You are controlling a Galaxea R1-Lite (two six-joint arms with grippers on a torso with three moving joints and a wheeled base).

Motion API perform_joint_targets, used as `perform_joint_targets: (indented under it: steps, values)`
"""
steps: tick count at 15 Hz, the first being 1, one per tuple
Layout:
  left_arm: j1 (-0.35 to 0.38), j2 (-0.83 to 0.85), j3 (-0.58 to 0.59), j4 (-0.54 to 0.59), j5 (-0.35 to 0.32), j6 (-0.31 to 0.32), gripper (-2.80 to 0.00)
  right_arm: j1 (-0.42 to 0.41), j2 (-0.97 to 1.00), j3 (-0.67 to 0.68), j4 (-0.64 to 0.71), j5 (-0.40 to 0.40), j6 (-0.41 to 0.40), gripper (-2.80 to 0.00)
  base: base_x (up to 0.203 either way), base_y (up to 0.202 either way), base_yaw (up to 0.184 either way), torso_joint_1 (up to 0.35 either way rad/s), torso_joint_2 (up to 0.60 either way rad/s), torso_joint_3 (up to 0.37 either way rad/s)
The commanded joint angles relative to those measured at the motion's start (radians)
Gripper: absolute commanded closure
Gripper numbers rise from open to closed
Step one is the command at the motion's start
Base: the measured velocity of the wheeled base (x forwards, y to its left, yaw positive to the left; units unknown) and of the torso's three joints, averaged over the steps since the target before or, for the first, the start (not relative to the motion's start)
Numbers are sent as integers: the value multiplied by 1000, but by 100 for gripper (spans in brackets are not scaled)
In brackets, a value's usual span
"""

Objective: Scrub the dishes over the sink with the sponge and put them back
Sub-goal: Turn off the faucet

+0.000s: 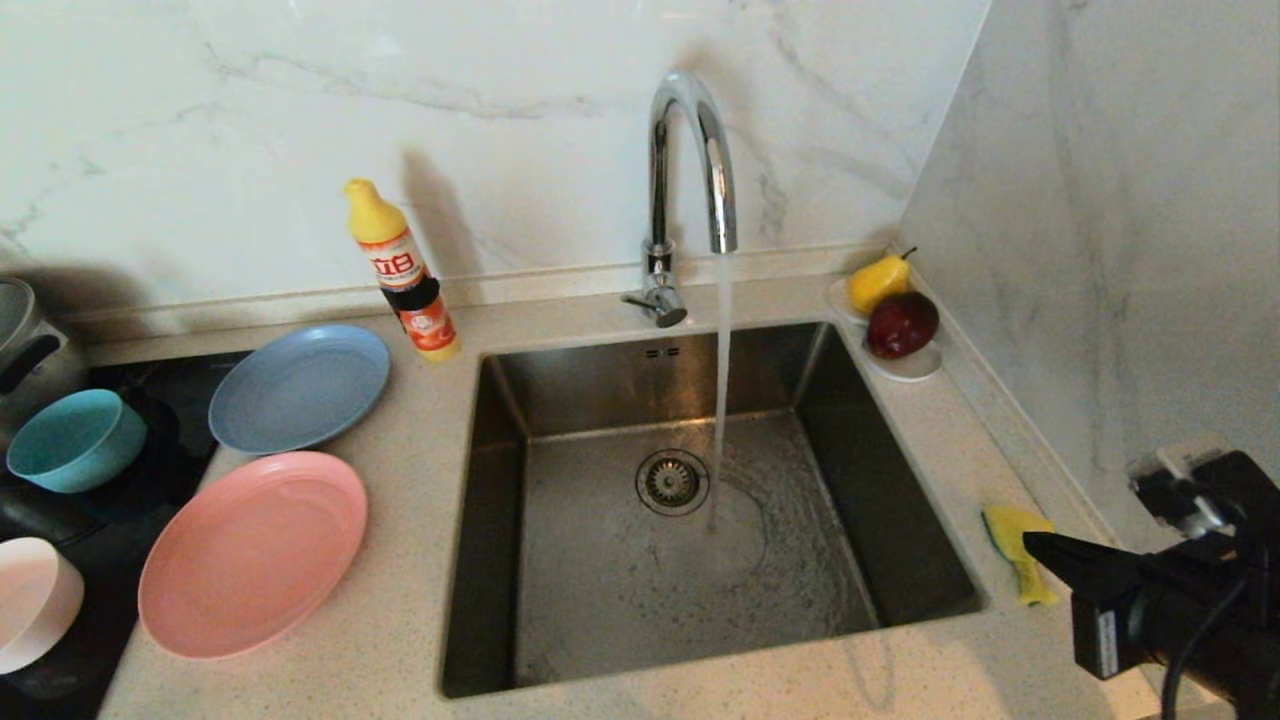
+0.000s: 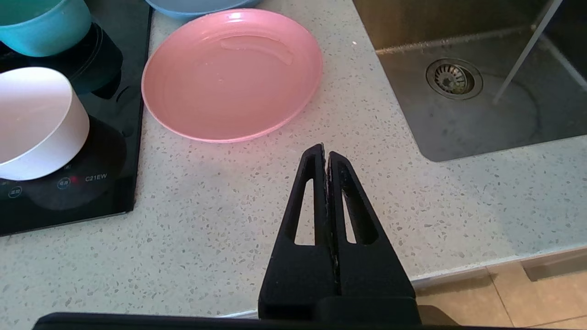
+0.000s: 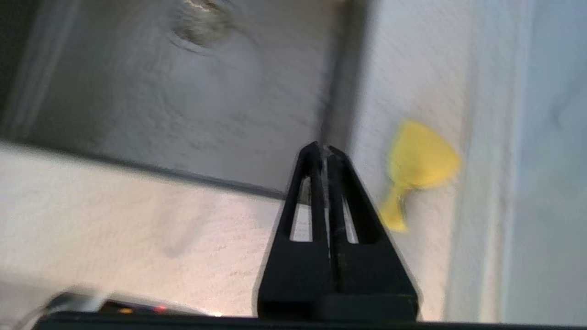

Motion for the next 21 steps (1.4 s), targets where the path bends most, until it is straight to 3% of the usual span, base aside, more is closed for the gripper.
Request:
perform_joint_targets:
  steps: [1, 4, 6, 8, 11, 15, 18, 21]
  values:
    - [0, 0, -1, 0, 0, 0, 0, -35, -192, 62, -24, 173, -40, 0, 0, 0, 0, 0, 0, 0]
    - [0, 0, -1, 0, 0, 0, 0, -118, -367, 134, 5, 432, -57, 0, 0, 0, 0, 0, 0, 0]
    - [0, 0, 0, 0, 0, 0, 0, -212, -477, 150, 121, 564, -61, 0, 0, 0, 0, 0, 0, 0]
    - [0, 0, 1, 0, 0, 0, 0, -279, -627, 169, 210, 642, -61, 0, 0, 0, 0, 0, 0, 0]
    - [0, 0, 0, 0, 0, 0, 0, -385, -804, 261, 269, 684, -63, 0, 0, 0, 0, 0, 0, 0]
    - [0, 0, 1, 0, 0, 0, 0, -435, -1027, 331, 368, 670, -113, 0, 0, 0, 0, 0, 0, 0]
    - [0, 0, -1, -2, 0, -4, 0, -440, -1118, 354, 424, 405, -138, 0, 0, 0, 0, 0, 0, 0]
    - [0, 0, -1, -1, 4, -14, 0, -441, -1206, 374, 448, 277, -119, 0, 0, 0, 0, 0, 0, 0]
